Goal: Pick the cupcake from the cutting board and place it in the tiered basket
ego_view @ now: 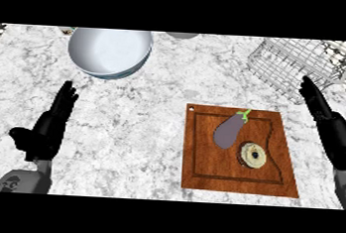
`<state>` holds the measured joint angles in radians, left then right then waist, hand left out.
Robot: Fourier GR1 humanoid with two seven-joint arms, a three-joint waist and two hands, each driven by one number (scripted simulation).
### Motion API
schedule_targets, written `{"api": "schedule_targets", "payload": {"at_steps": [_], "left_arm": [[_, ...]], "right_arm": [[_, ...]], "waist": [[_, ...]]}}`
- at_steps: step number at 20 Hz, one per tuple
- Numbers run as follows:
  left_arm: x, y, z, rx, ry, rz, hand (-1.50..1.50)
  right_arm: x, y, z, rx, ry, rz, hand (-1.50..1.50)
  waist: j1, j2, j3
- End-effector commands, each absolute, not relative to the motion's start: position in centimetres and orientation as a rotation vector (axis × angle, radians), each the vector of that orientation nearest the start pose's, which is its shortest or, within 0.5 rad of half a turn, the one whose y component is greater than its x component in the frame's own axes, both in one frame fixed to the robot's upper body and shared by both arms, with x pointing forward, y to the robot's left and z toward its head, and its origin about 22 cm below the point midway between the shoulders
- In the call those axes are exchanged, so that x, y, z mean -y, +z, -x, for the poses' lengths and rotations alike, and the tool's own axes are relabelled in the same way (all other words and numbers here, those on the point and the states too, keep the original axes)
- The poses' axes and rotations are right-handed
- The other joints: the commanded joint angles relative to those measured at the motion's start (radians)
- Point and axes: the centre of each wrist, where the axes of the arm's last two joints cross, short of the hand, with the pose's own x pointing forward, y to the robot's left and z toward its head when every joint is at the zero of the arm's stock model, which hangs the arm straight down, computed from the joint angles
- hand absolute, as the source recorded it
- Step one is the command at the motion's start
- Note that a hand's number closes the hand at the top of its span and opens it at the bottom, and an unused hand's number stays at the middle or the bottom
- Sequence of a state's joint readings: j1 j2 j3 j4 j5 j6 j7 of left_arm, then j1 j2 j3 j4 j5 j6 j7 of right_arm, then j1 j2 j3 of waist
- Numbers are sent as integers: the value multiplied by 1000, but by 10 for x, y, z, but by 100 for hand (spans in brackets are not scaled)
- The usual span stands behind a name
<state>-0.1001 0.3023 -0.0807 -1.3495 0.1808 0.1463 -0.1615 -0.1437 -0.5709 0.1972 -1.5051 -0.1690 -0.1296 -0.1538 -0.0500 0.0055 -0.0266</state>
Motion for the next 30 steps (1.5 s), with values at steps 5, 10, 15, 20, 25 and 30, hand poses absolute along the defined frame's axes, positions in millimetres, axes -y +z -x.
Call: {"api": "schedule_targets", "payload": {"at_steps": [5,10,15,20,25,30], "left_arm": [[-313,24,-277,1604,-181,-443,0],[-328,8,-262,1523,-173,-464,0],[-319,33,-263,1520,-215,-445,0],[-303,27,-273,1548,-224,-436,0],[-301,40,-286,1534,-221,-434,0],[-289,27,-281,1549,-253,-402,0]], "right_arm": [[308,47,-253,1699,-47,65,150],[362,-10,-196,1298,-322,682,-150],[324,31,-155,1365,-343,703,-150],[335,76,-148,1200,52,651,-150],[328,131,-159,1060,343,646,-150],[314,186,-191,963,388,668,-150]], "waist": [[31,-13,30],[-12,-13,25],[33,-12,25],[37,-7,22],[51,-3,22],[75,0,24]]}}
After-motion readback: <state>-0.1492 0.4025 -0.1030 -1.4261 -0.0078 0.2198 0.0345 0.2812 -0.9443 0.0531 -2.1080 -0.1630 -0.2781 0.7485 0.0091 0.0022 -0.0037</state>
